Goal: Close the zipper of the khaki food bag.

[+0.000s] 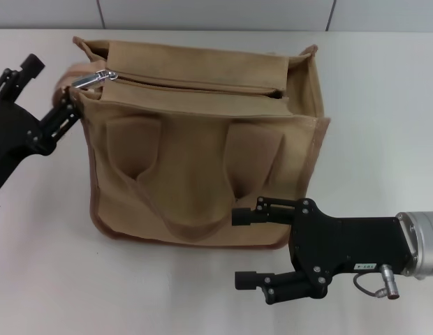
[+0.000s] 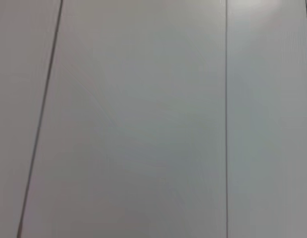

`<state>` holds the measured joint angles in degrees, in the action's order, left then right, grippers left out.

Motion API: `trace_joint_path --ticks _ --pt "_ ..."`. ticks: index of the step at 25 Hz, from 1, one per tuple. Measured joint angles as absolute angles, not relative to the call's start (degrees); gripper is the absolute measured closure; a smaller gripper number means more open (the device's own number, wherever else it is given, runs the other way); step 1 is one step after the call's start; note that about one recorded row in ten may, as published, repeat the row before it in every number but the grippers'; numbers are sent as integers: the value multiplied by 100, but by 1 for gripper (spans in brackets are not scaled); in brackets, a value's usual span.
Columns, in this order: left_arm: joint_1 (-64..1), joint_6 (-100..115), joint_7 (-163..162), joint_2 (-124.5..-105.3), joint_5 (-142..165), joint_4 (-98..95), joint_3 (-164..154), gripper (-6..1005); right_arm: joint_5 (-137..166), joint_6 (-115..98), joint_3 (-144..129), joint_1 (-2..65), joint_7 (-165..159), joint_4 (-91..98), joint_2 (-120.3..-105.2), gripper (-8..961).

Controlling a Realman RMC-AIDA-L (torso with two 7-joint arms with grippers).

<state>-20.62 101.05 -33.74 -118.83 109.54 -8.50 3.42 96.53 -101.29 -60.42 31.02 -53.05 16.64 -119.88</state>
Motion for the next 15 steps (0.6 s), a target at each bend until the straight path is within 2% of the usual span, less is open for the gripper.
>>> trace_joint_path --ticks 15 --pt "-1992 9993 -3195 -11893 10846 -609 330 267 9650 -9981 -6037 3154 -5247 1631 -11988 127"
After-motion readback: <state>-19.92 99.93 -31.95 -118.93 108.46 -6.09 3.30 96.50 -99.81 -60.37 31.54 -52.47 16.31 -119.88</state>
